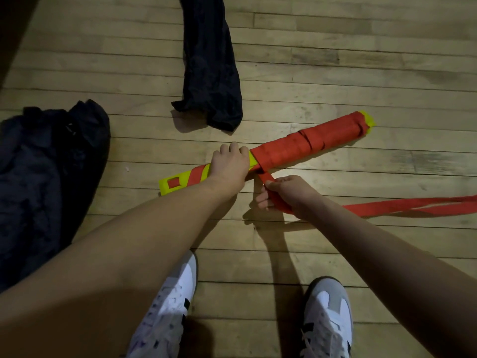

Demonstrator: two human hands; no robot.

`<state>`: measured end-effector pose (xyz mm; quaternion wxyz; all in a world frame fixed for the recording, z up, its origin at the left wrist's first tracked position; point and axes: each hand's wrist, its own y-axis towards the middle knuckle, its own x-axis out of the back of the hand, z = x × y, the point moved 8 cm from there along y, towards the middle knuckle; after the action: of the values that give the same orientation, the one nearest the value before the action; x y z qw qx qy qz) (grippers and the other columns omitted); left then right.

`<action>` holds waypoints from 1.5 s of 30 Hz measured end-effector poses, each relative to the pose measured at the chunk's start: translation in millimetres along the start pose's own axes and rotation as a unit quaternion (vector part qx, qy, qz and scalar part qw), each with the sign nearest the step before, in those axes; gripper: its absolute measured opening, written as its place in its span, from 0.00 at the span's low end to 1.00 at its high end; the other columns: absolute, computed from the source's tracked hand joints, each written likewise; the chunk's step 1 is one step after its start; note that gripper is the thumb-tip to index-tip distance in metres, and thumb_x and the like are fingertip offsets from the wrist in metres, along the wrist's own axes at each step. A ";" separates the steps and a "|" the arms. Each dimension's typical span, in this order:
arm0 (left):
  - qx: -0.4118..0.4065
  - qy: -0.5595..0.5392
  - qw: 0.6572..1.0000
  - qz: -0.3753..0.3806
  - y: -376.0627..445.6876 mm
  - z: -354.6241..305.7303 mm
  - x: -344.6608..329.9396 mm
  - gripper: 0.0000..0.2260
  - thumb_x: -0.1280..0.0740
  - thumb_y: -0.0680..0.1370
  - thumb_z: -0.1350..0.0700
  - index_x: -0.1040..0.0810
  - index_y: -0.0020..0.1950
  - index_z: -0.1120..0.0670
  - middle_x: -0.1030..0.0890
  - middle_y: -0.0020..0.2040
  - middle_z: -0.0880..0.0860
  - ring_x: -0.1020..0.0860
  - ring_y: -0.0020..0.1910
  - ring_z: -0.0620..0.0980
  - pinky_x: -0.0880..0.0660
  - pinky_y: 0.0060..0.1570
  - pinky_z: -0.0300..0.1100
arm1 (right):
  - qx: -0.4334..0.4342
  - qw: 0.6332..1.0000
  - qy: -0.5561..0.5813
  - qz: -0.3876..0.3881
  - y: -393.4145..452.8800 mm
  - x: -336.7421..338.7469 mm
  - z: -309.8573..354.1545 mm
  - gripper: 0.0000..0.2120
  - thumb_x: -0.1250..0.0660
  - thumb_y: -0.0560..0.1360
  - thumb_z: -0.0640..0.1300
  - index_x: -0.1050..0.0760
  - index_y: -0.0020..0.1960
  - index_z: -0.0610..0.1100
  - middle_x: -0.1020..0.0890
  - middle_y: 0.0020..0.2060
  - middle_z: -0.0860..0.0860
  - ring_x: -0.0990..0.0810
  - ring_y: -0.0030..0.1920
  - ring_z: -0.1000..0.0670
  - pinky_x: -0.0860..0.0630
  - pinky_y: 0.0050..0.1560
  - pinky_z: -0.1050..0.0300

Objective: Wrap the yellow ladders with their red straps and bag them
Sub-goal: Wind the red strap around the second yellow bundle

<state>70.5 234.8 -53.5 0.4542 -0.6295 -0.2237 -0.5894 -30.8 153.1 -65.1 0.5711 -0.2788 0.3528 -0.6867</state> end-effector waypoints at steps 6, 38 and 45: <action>-0.029 0.033 0.999 -0.024 0.9 -1.7 -3.3 0.18 0.35 0.77 0.57 0.36 0.64 0.59 0.31 0.61 0.60 0.29 0.59 0.57 0.31 0.55 0.46 | 0.007 1.000 0.013 0.019 -0.7 -4.4 -5.6 0.06 0.41 0.80 0.34 0.27 0.48 0.35 0.17 0.33 0.43 0.18 0.30 0.50 0.22 0.30 0.60; -0.027 -0.003 0.999 -0.035 -14.0 3.5 13.5 0.23 0.32 0.74 0.62 0.36 0.66 0.59 0.31 0.61 0.58 0.29 0.57 0.57 0.32 0.42 0.45 | 0.010 0.999 0.028 0.037 -9.5 -1.8 -2.5 0.05 0.39 0.79 0.34 0.27 0.54 0.37 0.17 0.43 0.42 0.18 0.39 0.47 0.20 0.42 0.57; -0.112 0.036 0.992 -0.041 -40.4 -11.5 -11.5 0.15 0.44 0.80 0.60 0.39 0.66 0.56 0.39 0.68 0.65 0.33 0.63 0.64 0.32 0.58 0.53 | -0.007 0.999 0.027 0.028 -2.7 -3.8 -8.4 0.05 0.42 0.80 0.34 0.28 0.50 0.37 0.18 0.38 0.42 0.19 0.34 0.48 0.21 0.33 0.58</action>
<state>28.9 247.8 -53.2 0.3643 -0.6447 -0.1653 -0.6514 -38.3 158.5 -67.8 0.5787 -0.2543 0.3805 -0.6750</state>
